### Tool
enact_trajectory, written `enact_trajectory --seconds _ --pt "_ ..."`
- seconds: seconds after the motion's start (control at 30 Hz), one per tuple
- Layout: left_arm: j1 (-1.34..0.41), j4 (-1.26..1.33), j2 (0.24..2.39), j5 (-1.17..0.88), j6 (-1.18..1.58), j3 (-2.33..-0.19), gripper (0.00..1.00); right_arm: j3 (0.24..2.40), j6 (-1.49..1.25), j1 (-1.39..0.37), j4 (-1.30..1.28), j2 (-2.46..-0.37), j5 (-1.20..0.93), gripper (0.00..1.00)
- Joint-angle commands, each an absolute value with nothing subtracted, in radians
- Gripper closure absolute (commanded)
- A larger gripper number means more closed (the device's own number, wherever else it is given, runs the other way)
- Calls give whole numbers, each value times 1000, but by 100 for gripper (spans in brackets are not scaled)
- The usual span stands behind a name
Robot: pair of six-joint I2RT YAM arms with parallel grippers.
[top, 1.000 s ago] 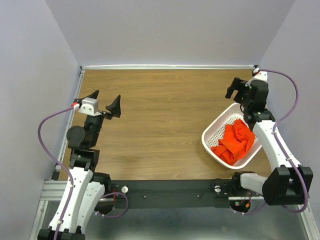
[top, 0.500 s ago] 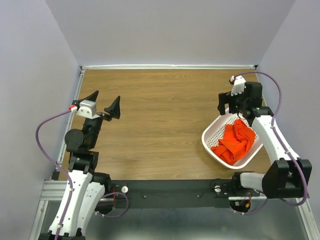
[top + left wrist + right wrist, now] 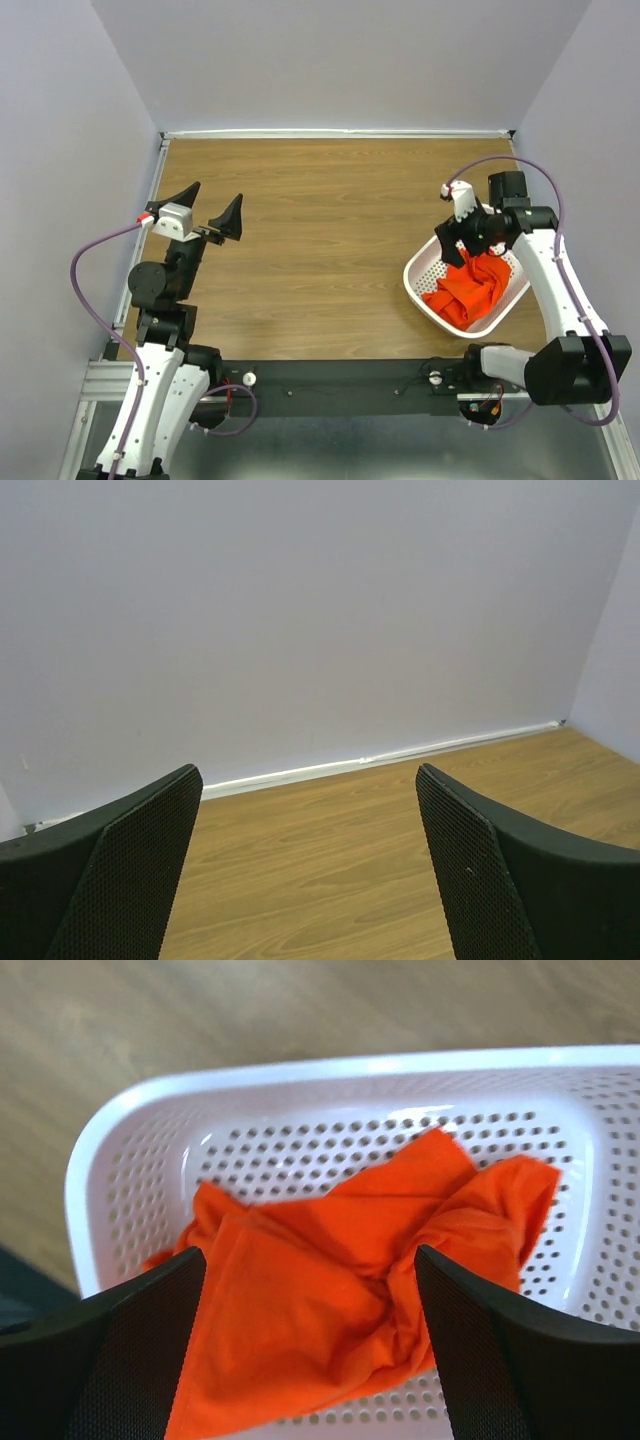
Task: Fold and stack the t-shirts
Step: Grab the tshirt from the pile, then move the tshirt to the center of the board
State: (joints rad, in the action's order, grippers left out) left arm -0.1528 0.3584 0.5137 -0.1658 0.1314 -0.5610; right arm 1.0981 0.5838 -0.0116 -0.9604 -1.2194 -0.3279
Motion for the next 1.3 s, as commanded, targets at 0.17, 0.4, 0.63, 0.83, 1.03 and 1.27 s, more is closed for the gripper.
enact_trajectory --seconds 0.17,0.4,0.63,0.83,1.03,1.27 --pt "-158 374 512 -193 144 -584 5 928 841 -70 -1224 -1206 -292 10" --pt "-158 359 545 -196 141 -594 6 821 772 -83 -1052 -1189 -100 61" --pt "-158 356 558 -207 138 -597 6 1347 594 -83 -1006 -1184 -310 99" --pt "-158 359 558 -221 129 -595 6 1902 274 -119 -895 -1445 -750 99" --pt "-158 357 554 -213 110 -591 6 2077 78 -373 -683 -1572 -609 99" --pt "-158 354 552 -210 103 -595 6 1917 133 -380 -681 -1600 -623 99"
